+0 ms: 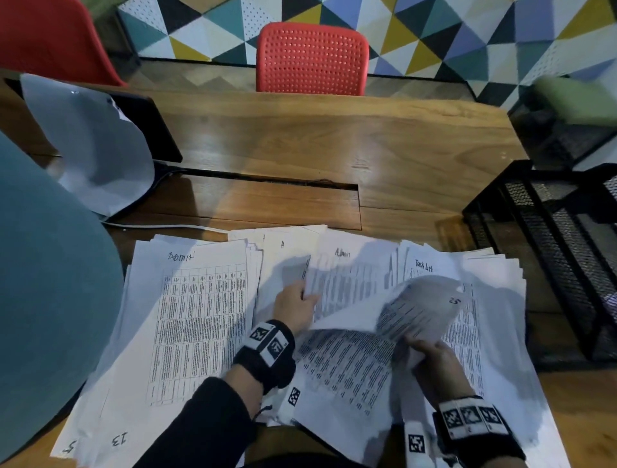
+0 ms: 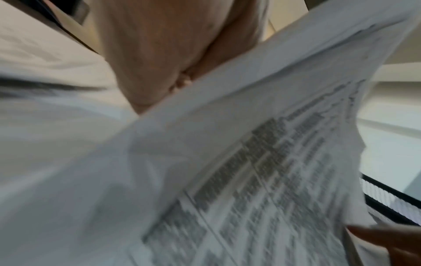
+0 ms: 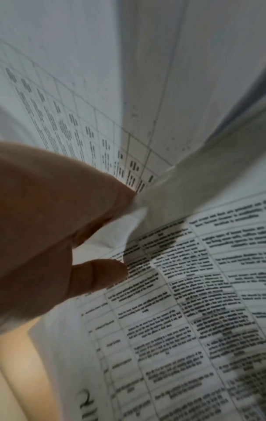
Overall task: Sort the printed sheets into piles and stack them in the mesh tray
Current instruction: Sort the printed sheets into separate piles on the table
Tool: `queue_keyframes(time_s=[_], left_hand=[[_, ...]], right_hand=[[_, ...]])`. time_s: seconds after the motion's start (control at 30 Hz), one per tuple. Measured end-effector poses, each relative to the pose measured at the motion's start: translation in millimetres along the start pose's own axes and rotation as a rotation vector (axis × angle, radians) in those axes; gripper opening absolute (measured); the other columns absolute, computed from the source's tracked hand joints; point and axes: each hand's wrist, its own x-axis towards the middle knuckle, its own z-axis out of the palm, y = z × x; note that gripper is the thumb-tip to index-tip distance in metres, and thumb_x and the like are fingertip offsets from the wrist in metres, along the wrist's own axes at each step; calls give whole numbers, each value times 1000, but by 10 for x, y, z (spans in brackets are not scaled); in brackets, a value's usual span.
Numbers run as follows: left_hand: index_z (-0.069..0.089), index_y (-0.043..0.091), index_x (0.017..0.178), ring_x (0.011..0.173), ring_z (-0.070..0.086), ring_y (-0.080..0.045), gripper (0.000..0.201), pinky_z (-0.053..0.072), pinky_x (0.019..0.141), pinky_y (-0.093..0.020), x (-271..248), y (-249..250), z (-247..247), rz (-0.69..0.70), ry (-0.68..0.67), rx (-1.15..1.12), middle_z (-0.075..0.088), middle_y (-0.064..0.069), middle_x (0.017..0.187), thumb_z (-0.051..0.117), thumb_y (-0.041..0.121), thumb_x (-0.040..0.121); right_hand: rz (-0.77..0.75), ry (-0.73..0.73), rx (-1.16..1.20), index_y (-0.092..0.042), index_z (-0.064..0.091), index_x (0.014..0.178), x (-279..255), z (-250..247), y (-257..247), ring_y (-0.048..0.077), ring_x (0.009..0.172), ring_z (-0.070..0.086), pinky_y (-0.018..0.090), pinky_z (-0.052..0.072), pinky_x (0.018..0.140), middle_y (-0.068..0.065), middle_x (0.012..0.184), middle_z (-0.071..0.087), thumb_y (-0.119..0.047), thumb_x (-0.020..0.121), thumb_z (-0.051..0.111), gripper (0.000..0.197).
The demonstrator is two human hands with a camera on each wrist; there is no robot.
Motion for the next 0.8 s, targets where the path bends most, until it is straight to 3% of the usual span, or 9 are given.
queue_keyframes(time_s=[0.13,0.2,0.3,0.37,0.47,0.53,0.6,0.7,0.8], left_hand=[[52,5,128,95,67,-31,34,57,85,-43,-125,-34,-414,133,-10,-240,66,-12,105,58,9,96],[58,8,117,90,69,-22,30,58,87,-42,-208,-41,-640,135,-44,-359,68,-12,99,64,0,89],[60,6,113,104,71,-24,35,56,93,-44,-260,-66,-813,98,-121,-442,73,-14,110,70,-5,82],[62,1,112,102,72,-27,33,57,89,-44,-278,-105,-835,59,-157,-461,74,-16,109,74,0,81],[68,-5,107,92,71,-31,32,59,73,-40,-238,-216,-793,95,-127,-463,75,-21,102,76,11,81],[71,0,109,99,72,-25,36,57,83,-37,-208,-256,-747,106,-71,-489,76,-12,106,73,26,85],[71,2,112,104,70,-11,39,52,90,-26,-213,-233,-706,82,-29,-533,76,-3,109,61,35,94],[74,6,101,66,66,8,33,50,71,-12,-231,-219,-638,87,90,-506,74,11,77,53,31,100],[58,18,64,45,45,-3,37,42,53,-16,-236,-260,-577,64,190,-529,50,16,48,58,32,98]], right_hand=[[-84,-95,58,10,63,83,89,0,4,33,72,65,33,59,64,25,80,64,14,79,48,16],[-110,-102,-2,9,66,75,128,60,-10,34,71,62,35,57,65,25,78,64,17,78,46,22],[-130,-144,-85,11,62,83,155,213,-91,29,74,67,27,58,61,16,77,72,16,82,47,16],[-146,-166,-150,12,62,92,178,303,-125,35,88,66,31,58,67,18,87,73,6,79,61,14],[-145,-176,-208,11,61,102,205,393,-154,41,100,64,46,52,87,23,100,71,-6,68,73,40],[-161,-164,-178,5,58,110,223,403,-157,40,98,66,50,51,89,22,102,70,-2,67,72,46],[-173,-150,-147,-3,52,117,212,408,-169,38,90,67,49,53,78,22,99,70,5,71,70,50],[-165,-202,-104,-6,55,120,199,355,-160,37,98,66,48,52,82,21,107,69,4,69,71,55],[-184,-234,-82,-3,64,113,167,327,-117,34,101,65,47,49,91,17,110,71,-13,57,84,61]])
